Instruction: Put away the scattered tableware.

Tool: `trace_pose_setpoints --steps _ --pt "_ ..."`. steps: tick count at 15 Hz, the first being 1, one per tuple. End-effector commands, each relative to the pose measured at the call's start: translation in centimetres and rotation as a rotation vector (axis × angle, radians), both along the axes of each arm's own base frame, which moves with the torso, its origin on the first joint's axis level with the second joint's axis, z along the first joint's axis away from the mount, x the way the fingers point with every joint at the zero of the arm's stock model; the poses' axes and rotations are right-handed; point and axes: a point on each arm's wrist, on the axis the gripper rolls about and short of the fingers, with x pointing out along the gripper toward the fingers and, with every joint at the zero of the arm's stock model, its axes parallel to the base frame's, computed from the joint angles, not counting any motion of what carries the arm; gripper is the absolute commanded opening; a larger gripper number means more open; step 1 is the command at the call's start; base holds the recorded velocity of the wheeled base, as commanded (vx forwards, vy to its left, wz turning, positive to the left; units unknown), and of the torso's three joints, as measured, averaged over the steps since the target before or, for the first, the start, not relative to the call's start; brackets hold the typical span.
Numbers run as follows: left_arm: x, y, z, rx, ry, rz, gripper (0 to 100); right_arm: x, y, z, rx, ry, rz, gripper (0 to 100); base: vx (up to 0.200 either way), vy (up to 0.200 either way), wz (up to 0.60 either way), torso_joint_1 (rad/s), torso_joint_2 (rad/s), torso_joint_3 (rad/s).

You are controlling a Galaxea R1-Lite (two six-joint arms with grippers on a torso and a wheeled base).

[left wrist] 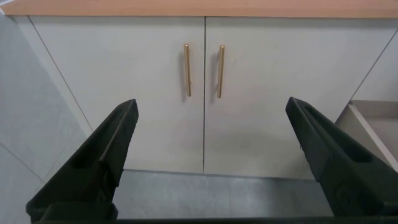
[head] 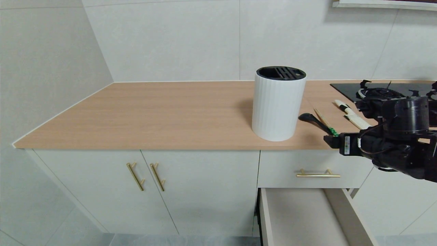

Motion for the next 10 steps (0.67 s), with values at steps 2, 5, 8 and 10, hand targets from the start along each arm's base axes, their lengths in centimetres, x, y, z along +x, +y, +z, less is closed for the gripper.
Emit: trace_pose_setpoints --steps 2,5,8,10 --pt "0.0 0.0 0.0 -0.001 0.001 0.001 100 1.8 -0.4 -1.9 -0.013 0.033 -0.038 100 0.0 0.0 0.0 0.0 0.0 0.0" --pt "0.0 0.0 0.0 -0.001 0.001 0.001 100 2.6 -0.5 -2.6 -0.009 0.024 -0.048 100 0.0 0.0 0.0 0.0 0.0 0.0" --pt "0.0 0.0 0.0 -0.001 0.001 0.001 100 3.3 -0.3 -2.9 0.002 -0.013 -0.053 100 0.0 0.0 0.0 0.0 0.0 0.0" --pt "0.0 0.0 0.0 -0.001 0.001 0.001 100 3.8 -0.7 -3.2 0.004 -0.024 -0.066 100 0.0 0.0 0.0 0.0 0.0 0.0"
